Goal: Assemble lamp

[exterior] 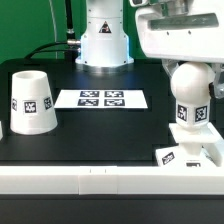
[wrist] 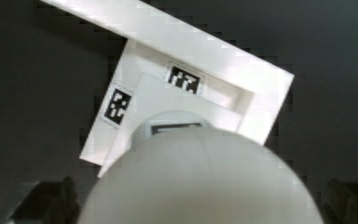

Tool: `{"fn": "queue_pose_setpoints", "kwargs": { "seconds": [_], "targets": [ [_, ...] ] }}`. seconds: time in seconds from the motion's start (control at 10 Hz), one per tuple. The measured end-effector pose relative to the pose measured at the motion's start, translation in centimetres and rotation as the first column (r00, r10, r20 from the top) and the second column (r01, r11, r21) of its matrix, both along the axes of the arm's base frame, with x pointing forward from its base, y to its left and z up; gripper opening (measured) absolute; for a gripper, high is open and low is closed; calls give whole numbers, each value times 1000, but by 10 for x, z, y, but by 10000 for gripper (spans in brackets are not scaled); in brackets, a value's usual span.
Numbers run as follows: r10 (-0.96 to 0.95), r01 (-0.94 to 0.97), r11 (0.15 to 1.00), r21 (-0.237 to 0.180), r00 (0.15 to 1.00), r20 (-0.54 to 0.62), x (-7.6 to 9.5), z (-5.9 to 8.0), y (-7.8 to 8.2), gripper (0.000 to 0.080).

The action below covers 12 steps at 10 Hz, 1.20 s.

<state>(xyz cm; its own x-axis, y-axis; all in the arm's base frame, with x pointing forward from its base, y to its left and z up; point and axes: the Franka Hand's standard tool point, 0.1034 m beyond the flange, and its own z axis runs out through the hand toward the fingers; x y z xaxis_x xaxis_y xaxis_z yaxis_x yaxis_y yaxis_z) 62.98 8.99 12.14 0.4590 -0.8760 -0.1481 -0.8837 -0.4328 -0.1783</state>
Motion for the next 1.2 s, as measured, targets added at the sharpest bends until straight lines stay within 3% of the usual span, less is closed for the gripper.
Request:
{"fn": "queue_pose_setpoints", "kwargs": {
  "seconds": [0.2,0.4,0.7,1.0,1.1,1.2],
  "targets": [
    [235,-234,972,-30,971,50,0,0,-1,698],
    [340,-337,940,-47,938,69,0,0,-1,699],
    [552,-545,833,-90,827,104,0,0,-1,699],
    [780,-763,626,-158,615,119,2,3,-3,699],
    [878,-853,479,-205,468,104,4,4,-5,699],
    [918,-890,397,-225,386,93,4,5,-5,699]
  ]
}}
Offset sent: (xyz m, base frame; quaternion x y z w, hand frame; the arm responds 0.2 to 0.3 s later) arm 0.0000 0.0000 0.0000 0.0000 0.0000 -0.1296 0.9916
